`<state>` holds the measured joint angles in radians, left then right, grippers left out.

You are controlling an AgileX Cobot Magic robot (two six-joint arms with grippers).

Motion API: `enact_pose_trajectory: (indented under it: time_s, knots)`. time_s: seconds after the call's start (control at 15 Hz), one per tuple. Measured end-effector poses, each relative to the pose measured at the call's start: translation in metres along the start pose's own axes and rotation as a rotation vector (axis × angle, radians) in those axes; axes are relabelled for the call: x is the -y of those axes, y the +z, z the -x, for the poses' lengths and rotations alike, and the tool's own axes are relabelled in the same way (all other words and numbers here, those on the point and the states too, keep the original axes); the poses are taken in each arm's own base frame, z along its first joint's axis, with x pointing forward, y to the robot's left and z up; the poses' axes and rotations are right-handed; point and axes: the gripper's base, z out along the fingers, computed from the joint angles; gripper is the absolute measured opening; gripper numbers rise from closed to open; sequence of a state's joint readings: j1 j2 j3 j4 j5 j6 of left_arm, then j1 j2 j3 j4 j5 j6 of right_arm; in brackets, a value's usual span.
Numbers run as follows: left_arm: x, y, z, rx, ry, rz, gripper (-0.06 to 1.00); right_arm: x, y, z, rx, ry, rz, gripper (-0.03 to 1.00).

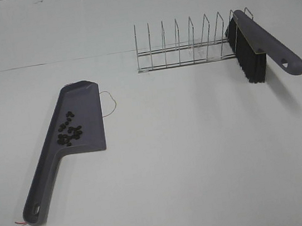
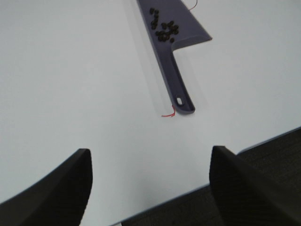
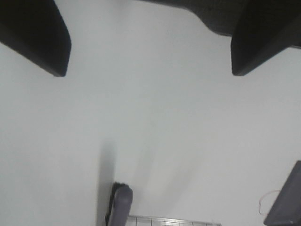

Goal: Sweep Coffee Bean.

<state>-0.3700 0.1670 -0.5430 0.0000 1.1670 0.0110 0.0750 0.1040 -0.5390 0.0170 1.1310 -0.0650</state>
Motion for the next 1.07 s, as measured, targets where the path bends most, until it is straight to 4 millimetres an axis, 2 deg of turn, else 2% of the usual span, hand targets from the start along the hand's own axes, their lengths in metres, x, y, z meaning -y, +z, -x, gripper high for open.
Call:
enact_pose_trajectory:
  time_s: [0.2, 1.07]
  knots:
    - [0.0042, 0.0094, 0.0018, 0.060, 0.050, -0.044, 0.65, -0.0056, -0.0007, -0.0049, 0.077, -0.054, 0.052, 0.86]
    - [0.0041, 0.0098, 0.0018, 0.062, 0.050, -0.043, 0.65, -0.0062, 0.0004, -0.0048, 0.083, -0.055, 0.058, 0.86]
